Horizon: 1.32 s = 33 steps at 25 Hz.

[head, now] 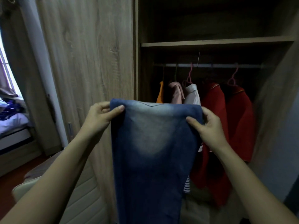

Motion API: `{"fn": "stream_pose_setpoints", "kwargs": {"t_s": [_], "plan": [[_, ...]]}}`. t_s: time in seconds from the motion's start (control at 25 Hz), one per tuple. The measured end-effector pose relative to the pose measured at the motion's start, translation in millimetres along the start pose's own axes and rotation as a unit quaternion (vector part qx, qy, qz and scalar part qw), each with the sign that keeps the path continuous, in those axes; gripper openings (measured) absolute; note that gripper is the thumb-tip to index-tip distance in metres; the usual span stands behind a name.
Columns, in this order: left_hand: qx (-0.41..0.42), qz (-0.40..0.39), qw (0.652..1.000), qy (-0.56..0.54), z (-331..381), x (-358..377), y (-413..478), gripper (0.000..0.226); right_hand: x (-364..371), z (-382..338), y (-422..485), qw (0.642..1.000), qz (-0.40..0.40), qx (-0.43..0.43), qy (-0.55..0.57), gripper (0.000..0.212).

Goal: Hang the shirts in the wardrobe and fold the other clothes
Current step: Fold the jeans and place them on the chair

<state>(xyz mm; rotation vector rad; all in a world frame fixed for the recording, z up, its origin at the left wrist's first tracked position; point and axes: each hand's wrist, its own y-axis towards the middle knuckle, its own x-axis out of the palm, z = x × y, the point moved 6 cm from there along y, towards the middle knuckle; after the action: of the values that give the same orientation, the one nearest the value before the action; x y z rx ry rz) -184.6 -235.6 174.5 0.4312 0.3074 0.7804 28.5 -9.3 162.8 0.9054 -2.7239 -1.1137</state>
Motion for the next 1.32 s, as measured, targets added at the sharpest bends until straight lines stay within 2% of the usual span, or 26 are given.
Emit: {"fn": "stream_pose_setpoints", "kwargs": {"t_s": [0.08, 0.12, 0.16, 0.24, 0.32, 0.48, 0.6, 0.68, 0.76, 0.84, 0.88, 0.92, 1.0, 1.04, 1.16, 1.32], "plan": [[0.055, 0.016, 0.998, 0.007, 10, -2, 5, 0.019, -4, -15, 7, 0.994, 0.055, -0.067, -0.061, 0.017], [0.06, 0.015, 0.998, -0.013, 13, 0, 5, 0.019, -5, -23, 10, 0.991, 0.07, -0.086, -0.073, 0.02], [0.064, 0.017, 0.997, -0.029, 15, 1, 6, 0.019, -3, -29, 13, 0.993, 0.062, -0.086, -0.06, 0.024], [0.079, 0.029, 0.995, -0.047, 14, 1, 7, 0.018, 8, -33, 16, 0.998, -0.014, -0.053, -0.006, 0.035], [0.08, 0.032, 0.994, -0.061, 7, -3, 5, 0.019, 15, -34, 20, 0.997, -0.051, -0.047, -0.023, 0.049], [0.05, -0.027, 0.998, -0.029, -9, 8, -4, 0.055, 13, -39, 27, 0.997, -0.059, -0.057, 0.0, 0.041], [0.116, 0.047, 0.991, -0.04, 10, 16, -3, 0.057, 6, -45, 41, 0.994, -0.089, -0.06, -0.021, 0.045], [0.141, 0.083, 0.984, -0.063, 28, 20, -1, 0.054, -3, -43, 41, 0.994, -0.086, -0.066, 0.001, 0.056], [0.147, 0.088, 0.982, -0.078, 39, 22, 3, 0.052, -7, -24, 20, 0.991, -0.097, -0.043, 0.081, 0.075], [0.138, 0.091, 0.982, -0.094, 41, 14, 6, 0.05, 15, 14, -18, 0.979, -0.143, 0.057, 0.131, 0.095], [0.131, 0.085, 0.982, -0.105, 39, 12, 8, 0.053, 29, 32, -39, 0.969, -0.17, 0.107, 0.142, 0.095], [0.123, 0.077, 0.983, -0.11, 38, 11, 8, 0.058, 42, 48, -52, 0.96, -0.185, 0.141, 0.153, 0.084], [0.094, 0.072, 0.988, -0.102, 35, 7, 8, 0.061, 58, 66, -57, 0.957, -0.161, 0.164, 0.177, 0.045], [0.078, 0.076, 0.99, -0.088, 35, 3, 8, 0.06, 61, 66, -55, 0.956, -0.15, 0.167, 0.187, 0.033], [0.05, 0.059, 0.996, -0.044, 31, -18, 11, 0.064, 69, 58, -47, 0.952, -0.161, 0.159, 0.207, 0.026], [-0.086, -0.036, 0.996, -0.008, 1, -34, 1, 0.109, 76, 48, -44, 0.947, -0.187, 0.15, 0.214, 0.023]]}}
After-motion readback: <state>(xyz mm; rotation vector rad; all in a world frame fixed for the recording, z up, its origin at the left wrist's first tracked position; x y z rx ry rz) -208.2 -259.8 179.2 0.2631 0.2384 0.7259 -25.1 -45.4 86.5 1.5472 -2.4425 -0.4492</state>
